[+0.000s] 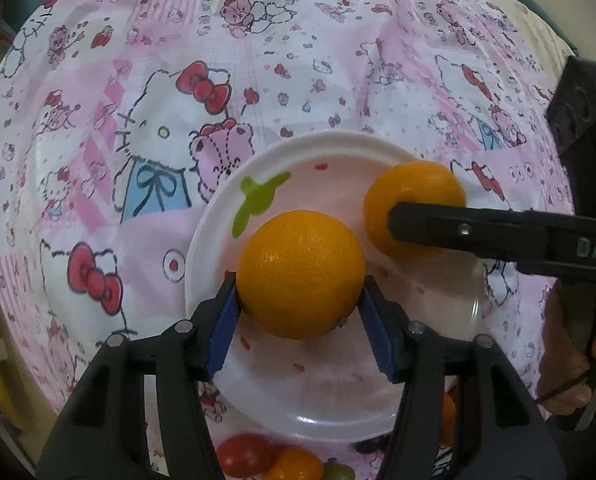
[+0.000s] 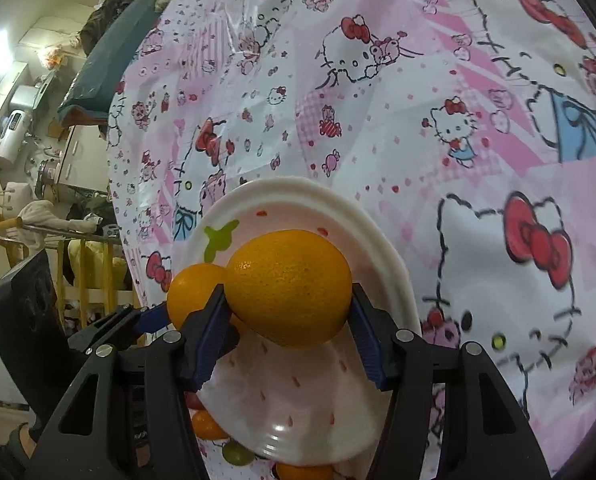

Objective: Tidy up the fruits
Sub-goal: 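Carry both oranges onto the pink plate and open both tools, then lift both tools off the plate and move back toward the remaining fruit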

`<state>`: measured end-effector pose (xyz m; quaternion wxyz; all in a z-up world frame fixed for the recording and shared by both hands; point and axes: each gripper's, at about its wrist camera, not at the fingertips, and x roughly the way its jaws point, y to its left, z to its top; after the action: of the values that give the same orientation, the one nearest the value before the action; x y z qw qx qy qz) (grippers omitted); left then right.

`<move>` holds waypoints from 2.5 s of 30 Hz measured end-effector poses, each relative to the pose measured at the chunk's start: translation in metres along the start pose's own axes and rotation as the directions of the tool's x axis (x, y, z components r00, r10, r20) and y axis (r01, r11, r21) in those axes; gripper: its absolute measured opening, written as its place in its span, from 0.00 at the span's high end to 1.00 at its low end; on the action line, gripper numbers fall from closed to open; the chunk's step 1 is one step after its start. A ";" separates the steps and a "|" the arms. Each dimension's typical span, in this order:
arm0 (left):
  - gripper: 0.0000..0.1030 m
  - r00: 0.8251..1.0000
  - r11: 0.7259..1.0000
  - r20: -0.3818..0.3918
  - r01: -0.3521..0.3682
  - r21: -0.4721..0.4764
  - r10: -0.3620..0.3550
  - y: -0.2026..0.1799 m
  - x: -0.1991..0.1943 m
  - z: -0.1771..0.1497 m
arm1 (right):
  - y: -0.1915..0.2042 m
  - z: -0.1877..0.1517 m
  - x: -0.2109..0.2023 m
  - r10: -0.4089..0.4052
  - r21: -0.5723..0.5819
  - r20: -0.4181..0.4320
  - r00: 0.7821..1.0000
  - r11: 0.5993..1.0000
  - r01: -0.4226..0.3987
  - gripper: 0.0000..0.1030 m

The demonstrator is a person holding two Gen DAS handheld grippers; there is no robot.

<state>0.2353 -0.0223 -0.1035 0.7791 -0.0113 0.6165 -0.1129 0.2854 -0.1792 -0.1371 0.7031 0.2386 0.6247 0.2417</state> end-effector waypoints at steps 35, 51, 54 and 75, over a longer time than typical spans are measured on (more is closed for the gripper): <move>0.22 0.998 0.998 0.065 -0.021 -0.059 0.025 0.007 -0.035 -0.020 | 0.010 -0.012 -0.047 0.003 -0.005 0.107 0.994 1.000 -0.003 0.28; 0.22 0.994 0.990 0.101 -0.023 -0.142 0.038 0.010 -0.097 -0.084 | 0.025 -0.093 -0.096 -0.013 -0.022 0.171 0.985 1.000 0.017 0.27; 0.22 0.993 0.987 0.105 -0.032 -0.155 0.049 0.010 -0.101 -0.097 | 0.025 -0.112 -0.103 -0.017 -0.024 0.181 0.983 0.999 0.022 0.27; 0.23 0.999 0.943 -0.020 -0.046 -0.329 0.041 0.026 -0.053 -0.131 | 0.000 -0.160 -0.105 -0.116 0.047 0.180 0.977 0.993 0.109 0.27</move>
<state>0.1018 0.0296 -0.0883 0.7645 -0.1271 0.6319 0.0090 0.1157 -0.2409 -0.0739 0.7654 0.2370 0.5745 0.1670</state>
